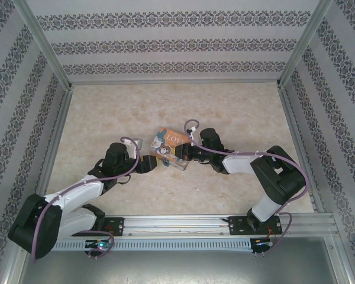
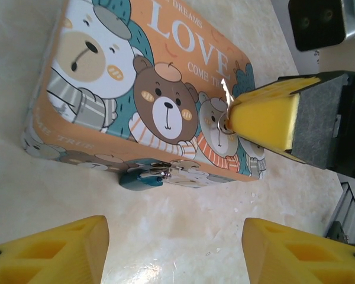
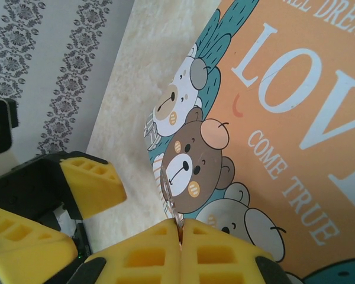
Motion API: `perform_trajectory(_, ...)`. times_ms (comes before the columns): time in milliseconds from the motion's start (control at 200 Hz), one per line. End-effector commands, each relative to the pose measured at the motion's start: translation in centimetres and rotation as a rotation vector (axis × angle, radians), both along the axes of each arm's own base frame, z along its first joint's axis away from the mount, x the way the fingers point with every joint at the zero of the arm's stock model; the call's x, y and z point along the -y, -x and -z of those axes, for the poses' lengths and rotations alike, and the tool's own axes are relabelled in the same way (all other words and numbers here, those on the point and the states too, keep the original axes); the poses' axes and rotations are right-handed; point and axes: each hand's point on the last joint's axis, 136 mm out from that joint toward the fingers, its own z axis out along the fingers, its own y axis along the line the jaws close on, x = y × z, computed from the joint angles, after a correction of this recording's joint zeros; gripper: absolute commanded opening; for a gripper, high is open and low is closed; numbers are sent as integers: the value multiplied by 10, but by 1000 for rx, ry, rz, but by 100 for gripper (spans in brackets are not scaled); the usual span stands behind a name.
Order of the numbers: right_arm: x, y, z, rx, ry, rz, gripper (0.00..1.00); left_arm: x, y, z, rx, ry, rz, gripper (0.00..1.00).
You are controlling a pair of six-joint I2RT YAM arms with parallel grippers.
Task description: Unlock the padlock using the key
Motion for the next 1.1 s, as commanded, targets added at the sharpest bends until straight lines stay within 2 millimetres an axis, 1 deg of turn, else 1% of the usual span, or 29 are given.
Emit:
perform_trajectory(0, 5, 16, 32, -86, 59, -7, 0, 11, 0, -5, 40, 29, 45, 60)
perform_trajectory(280, 6, 18, 34, -90, 62, -10, 0, 24, 2, 5, 88, 1, 92, 60)
perform_trajectory(450, 6, 18, 34, -92, 63, -10, 0, 31, 2, 16, 100, -29, 112, 61)
perform_trajectory(689, 5, 17, 35, -97, 62, -13, 0, 35, -6, 30, 120, -62, 120, 62)
perform_trajectory(949, 4, 17, 38, -109, 66, -15, 0, 41, -18, 44, 110, -33, 98, 59)
perform_trajectory(1094, 4, 18, 39, -116, 68, -19, 0, 45, -20, 51, 91, -18, 101, 56)
